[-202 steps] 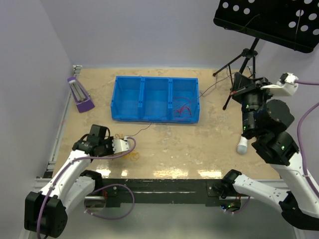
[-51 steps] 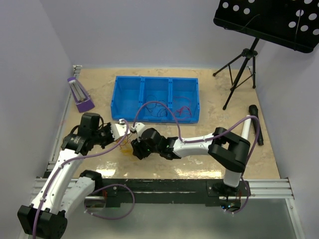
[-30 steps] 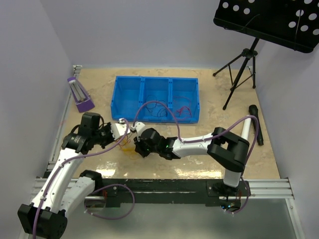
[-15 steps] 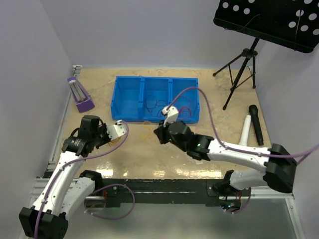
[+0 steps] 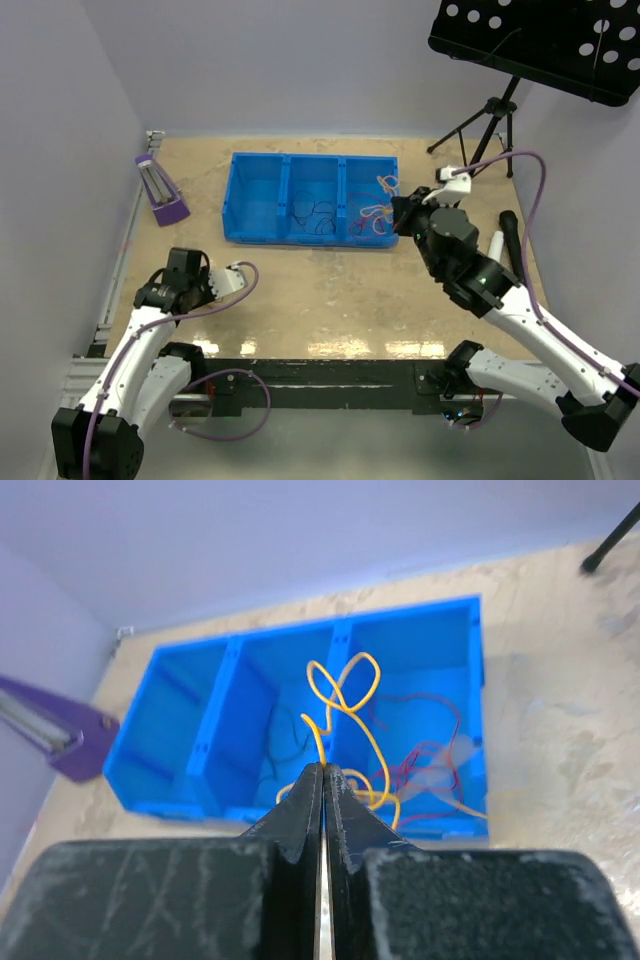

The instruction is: Untangle the cables

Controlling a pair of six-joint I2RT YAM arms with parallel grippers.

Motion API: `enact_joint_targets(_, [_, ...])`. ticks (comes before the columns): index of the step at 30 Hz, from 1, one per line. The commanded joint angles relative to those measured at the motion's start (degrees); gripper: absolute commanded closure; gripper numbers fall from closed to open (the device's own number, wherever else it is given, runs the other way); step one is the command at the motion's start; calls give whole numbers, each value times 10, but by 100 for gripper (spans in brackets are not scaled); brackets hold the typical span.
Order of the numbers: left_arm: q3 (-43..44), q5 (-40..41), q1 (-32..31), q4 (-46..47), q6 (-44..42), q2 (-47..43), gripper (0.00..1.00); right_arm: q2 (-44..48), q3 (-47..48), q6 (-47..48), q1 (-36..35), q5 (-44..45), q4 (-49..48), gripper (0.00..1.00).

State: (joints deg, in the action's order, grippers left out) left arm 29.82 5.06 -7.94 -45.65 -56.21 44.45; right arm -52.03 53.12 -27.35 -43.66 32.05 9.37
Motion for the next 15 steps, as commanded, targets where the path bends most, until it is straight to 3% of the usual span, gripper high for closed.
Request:
enact_joint_targets(1, [-14, 21, 7, 8, -28, -8, 100, 13, 68, 26, 25, 4, 28, 100])
enact_joint_targets(4, [16, -29, 7, -19, -20, -14, 99, 5, 74, 27, 25, -36, 33, 100])
enact_joint_targets(6, [48, -75, 7, -36, -12, -19, 91, 9, 66, 37, 25, -75, 16, 100])
enact_joint_targets(9, [104, -143, 7, -59, 4, -19, 66, 16, 62, 50, 25, -120, -3, 100])
enact_joint_targets(12, [176, -211, 7, -91, 24, -11, 27, 12, 79, 67, 25, -167, -11, 100])
enact_joint_targets(13, [203, -234, 7, -99, 35, -7, 3, 15, 84, 72, 25, -187, -18, 100])
enact_joint_targets(15, [256, -271, 7, -114, 53, 0, 0, 16, 96, 80, 25, -228, -33, 100])
